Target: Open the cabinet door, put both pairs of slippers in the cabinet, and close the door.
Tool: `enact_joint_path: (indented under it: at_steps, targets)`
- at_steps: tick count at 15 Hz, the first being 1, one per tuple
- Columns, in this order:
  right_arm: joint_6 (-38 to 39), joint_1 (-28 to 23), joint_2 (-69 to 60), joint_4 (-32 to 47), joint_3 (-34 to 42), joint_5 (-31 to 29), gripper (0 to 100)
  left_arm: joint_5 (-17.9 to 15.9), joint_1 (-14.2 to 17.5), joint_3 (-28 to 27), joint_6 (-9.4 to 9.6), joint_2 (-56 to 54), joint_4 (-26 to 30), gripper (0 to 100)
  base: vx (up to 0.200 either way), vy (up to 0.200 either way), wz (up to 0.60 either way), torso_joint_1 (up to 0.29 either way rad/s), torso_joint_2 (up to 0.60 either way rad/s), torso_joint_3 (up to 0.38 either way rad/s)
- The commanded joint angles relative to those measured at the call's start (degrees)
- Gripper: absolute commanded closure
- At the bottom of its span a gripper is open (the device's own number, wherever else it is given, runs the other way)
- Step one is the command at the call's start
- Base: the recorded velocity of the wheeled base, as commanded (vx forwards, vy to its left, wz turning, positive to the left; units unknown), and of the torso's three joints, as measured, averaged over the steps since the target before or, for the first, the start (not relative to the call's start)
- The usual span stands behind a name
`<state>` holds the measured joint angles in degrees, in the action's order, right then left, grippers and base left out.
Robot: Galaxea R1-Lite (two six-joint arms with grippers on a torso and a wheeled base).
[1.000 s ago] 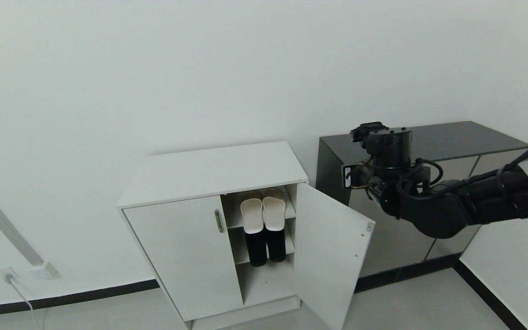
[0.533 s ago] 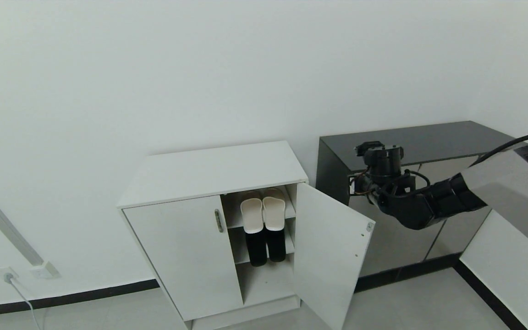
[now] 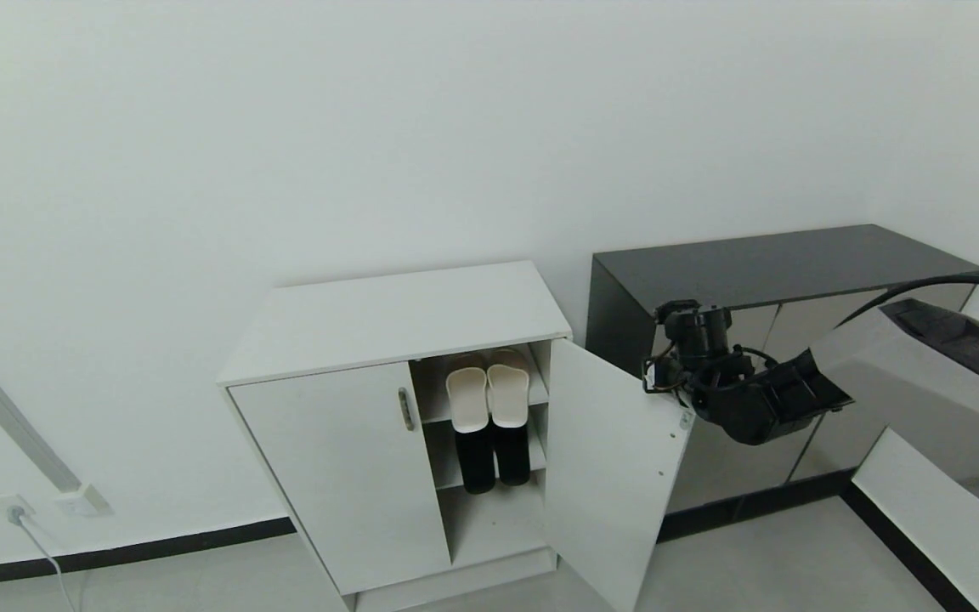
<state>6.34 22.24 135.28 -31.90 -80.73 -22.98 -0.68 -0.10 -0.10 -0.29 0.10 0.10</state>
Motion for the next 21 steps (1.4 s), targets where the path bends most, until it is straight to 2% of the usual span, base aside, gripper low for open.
enact_joint_path:
  at_steps: [1, 14, 18, 21]
  targets:
    - [0.0, 0.1, 0.8, 0.0, 0.0, 0.0, 100, 0.0, 0.0, 0.0, -0.06, 0.1, 0.0, 100, 0.000, 0.000, 0.00, 0.000, 0.00, 0.000]
    - [0.9, 1.4, 0.9, -0.2, 3.3, 0.0, 100, 0.0, 0.0, 0.0, -0.06, 0.1, 0.0, 100, 0.000, 0.000, 0.00, 0.000, 0.00, 0.000]
    - [1.3, 5.4, -4.1, -0.4, 9.1, 0.0, 100, 0.0, 0.0, 0.0, -0.06, 0.0, 0.0, 100, 0.000, 0.000, 0.00, 0.000, 0.00, 0.000]
    - [2.8, 12.1, -7.0, -0.4, 13.5, 0.0, 100, 0.0, 0.0, 0.0, -0.06, 0.1, 0.0, 100, 0.000, 0.000, 0.00, 0.000, 0.00, 0.000]
